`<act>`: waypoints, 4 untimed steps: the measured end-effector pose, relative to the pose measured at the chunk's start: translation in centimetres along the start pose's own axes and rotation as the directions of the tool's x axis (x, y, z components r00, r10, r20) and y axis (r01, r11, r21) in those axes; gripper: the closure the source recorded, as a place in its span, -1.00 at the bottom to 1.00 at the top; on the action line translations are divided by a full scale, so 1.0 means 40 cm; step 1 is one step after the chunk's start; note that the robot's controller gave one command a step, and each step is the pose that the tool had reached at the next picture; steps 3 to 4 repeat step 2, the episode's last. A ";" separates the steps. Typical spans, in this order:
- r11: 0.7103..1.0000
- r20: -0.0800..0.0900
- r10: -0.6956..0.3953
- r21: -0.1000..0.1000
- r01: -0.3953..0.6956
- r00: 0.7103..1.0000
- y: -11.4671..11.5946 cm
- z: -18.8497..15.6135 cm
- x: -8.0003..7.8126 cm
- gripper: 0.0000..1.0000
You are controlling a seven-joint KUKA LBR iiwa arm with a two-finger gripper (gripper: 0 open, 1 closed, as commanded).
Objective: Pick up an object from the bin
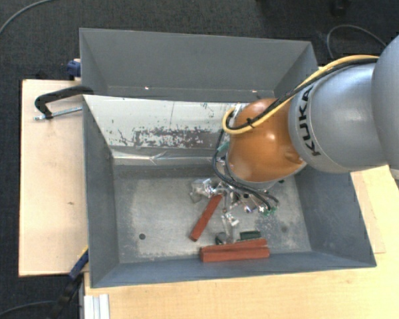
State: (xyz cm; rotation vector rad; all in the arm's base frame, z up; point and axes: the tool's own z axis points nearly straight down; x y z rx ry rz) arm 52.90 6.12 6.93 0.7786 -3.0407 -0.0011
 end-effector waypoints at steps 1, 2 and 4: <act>1.000 0.003 0.000 0.000 0.000 1.000 0.000 -0.003 -0.003 1.00; 0.999 0.016 -0.043 0.007 0.043 0.999 0.005 -0.356 0.048 1.00; 0.999 0.016 -0.043 0.007 0.043 0.999 0.005 -0.356 0.048 1.00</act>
Offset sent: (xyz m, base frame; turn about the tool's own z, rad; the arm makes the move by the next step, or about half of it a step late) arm 0.0000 0.0000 0.0000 0.0000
